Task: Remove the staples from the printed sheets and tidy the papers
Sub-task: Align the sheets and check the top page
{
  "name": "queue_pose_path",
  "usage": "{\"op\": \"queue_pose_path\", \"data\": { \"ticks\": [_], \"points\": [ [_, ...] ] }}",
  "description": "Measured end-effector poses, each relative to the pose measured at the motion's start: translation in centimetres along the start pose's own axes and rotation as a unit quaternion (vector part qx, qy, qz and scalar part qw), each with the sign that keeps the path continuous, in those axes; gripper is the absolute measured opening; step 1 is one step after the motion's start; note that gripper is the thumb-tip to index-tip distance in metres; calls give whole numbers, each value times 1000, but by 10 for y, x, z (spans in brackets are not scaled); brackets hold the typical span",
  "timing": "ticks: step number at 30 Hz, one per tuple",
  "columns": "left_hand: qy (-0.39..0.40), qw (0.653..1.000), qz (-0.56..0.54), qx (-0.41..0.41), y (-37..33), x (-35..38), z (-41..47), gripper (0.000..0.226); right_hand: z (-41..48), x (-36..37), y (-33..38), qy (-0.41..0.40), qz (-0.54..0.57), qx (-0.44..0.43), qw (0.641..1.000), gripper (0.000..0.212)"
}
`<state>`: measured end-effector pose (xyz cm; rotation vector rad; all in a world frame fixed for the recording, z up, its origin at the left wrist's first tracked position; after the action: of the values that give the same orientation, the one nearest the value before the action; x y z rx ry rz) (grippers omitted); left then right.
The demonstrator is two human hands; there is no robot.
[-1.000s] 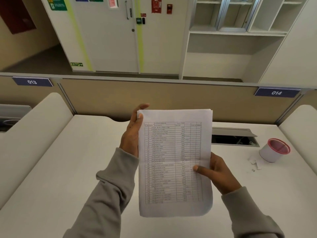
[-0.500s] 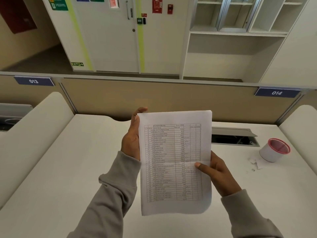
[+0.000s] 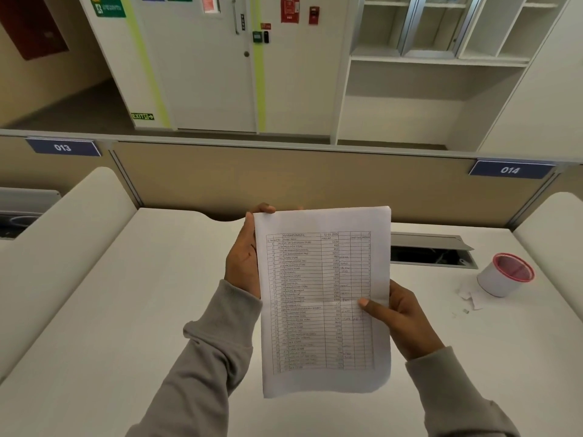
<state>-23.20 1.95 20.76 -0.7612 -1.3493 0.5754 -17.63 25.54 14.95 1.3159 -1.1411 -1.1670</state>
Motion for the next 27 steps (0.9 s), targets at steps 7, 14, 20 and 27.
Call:
{"op": "queue_pose_path", "data": {
  "ticks": [7,14,20,27],
  "points": [
    [-8,999,-28,-37,3,4,-2,43,-1,4,10,-13,-12,-20,1000,48],
    [-23,996,81,-2,-3,0,-2,28,-4,1,5,-42,-2,-14,999,39],
    [-35,992,120,23,-7,-6,-1,21,-6,1,7,-42,28,-9,999,32],
    [-18,994,108,25,-5,-3,-1,27,-5,3,8,-49,28,-11,998,36]
  ]
}}
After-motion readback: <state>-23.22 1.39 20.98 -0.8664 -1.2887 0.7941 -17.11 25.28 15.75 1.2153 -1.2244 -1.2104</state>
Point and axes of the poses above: each hand's wrist, its own z-axis towards the middle knuckle, its own x-axis out of the palm, y = z × x, the point moved 7 cm from there along z, towards the middle knuckle, and after that the axes turned 2 degrees about -z, right-handed, at the moved point
